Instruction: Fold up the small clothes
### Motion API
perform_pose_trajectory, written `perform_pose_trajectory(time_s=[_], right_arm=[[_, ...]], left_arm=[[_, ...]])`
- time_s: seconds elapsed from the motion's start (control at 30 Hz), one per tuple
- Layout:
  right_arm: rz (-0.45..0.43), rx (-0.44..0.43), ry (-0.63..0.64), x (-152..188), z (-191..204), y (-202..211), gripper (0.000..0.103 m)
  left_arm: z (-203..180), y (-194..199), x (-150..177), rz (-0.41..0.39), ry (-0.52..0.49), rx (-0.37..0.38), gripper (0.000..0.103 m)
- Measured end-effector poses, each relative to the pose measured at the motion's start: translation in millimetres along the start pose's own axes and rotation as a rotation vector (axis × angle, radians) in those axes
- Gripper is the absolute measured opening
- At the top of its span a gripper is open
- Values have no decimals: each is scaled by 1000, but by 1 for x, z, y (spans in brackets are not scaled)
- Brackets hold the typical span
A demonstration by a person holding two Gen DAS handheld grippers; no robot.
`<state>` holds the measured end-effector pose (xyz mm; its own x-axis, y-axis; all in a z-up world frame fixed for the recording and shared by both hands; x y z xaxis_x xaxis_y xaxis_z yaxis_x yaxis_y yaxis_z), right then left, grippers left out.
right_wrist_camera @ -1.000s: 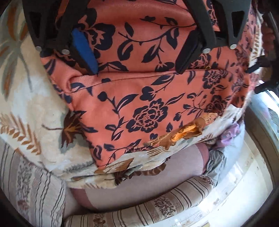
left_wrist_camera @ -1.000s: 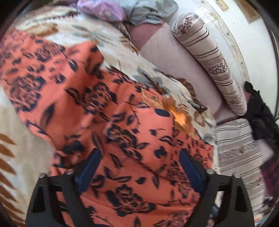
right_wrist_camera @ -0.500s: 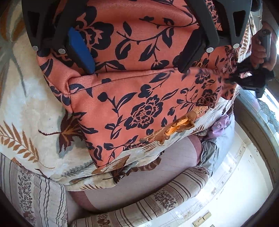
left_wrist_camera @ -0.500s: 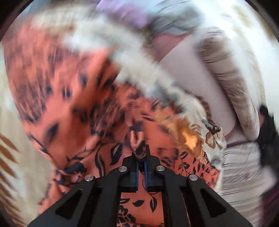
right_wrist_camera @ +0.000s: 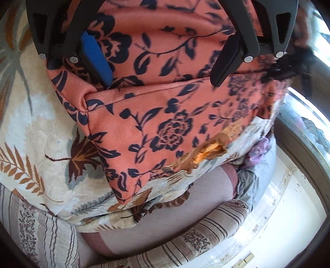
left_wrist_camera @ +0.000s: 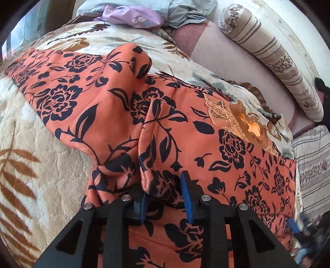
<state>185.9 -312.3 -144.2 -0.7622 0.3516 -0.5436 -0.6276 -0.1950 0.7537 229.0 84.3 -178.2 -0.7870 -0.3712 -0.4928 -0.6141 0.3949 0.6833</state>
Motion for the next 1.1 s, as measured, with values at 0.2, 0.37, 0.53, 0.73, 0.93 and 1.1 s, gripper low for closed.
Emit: perform_pose_trajectory(time_s=[0.2, 0.37, 0.53, 0.73, 0.93, 1.1], right_arm=[[42, -160, -85, -77, 9, -11, 97], [185, -219, -264, -122, -23, -93, 97], [79, -208, -415, -164, -71, -125, 97], [89, -128, -310, -171, -68, -129, 95], [-19, 119, -60, -147, -19, -65, 98], [-47, 309, 358, -53, 39, -23, 97]], left_arm=[[-17, -5, 2, -6, -78, -71, 45], [-18, 2, 8, -12, -133, -113, 47], [-19, 2, 8, -15, -150, -130, 50], [-20, 2, 9, -16, -157, -138, 55], [-22, 4, 8, -15, -140, -94, 63], [-21, 10, 7, -9, -81, -36, 66]])
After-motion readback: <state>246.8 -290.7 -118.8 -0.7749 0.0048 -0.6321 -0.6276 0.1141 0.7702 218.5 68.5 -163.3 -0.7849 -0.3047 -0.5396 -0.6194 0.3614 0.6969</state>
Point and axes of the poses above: each gripper's, at about its wrist camera, not at the fingertips, and y roughly against the way its jaws point, z to its left, x to its underside, the point moved 6 cm from there along -y, roughly the way its jaws point, and after that the axes turned 15 degrees about x, right-handed, at the moved point
